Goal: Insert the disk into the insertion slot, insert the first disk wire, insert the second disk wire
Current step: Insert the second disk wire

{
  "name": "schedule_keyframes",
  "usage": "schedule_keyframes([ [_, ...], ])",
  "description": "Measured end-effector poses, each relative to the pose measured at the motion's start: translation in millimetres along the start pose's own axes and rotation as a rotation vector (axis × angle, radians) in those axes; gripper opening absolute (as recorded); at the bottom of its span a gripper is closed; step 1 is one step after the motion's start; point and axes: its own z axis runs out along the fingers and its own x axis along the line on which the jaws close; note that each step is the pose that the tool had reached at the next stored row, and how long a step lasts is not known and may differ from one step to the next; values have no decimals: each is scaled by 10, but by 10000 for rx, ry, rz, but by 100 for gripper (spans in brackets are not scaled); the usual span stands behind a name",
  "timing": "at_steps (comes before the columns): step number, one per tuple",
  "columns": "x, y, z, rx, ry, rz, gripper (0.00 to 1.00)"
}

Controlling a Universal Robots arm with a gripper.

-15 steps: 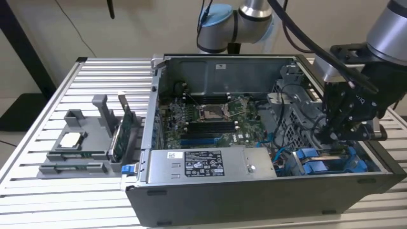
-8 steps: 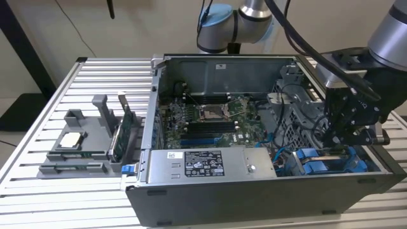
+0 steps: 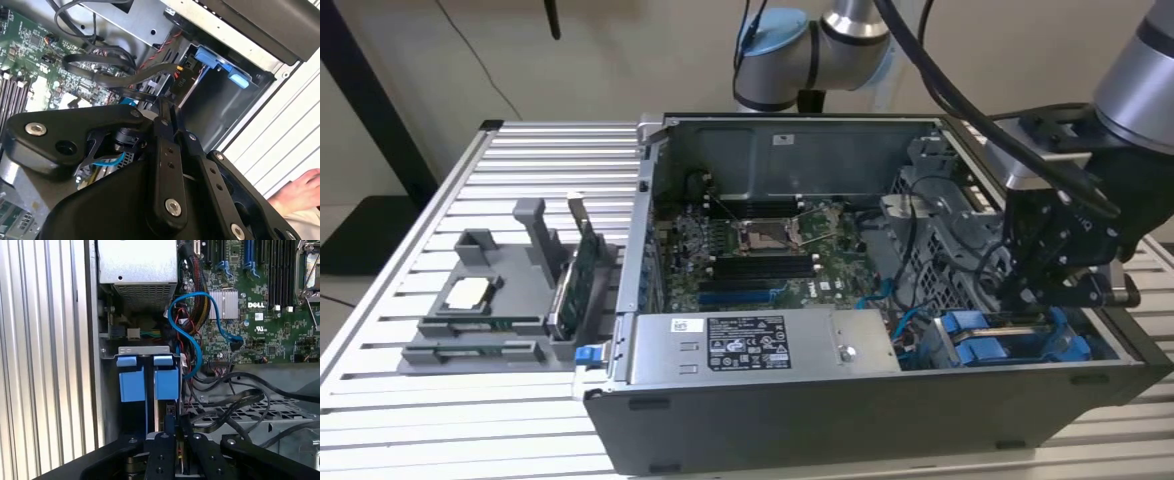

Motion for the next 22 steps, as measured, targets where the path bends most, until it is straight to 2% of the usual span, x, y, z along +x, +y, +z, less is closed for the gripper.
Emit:
schedule_keyframes([
  [22,5,-11,58,11,0,-1,16],
])
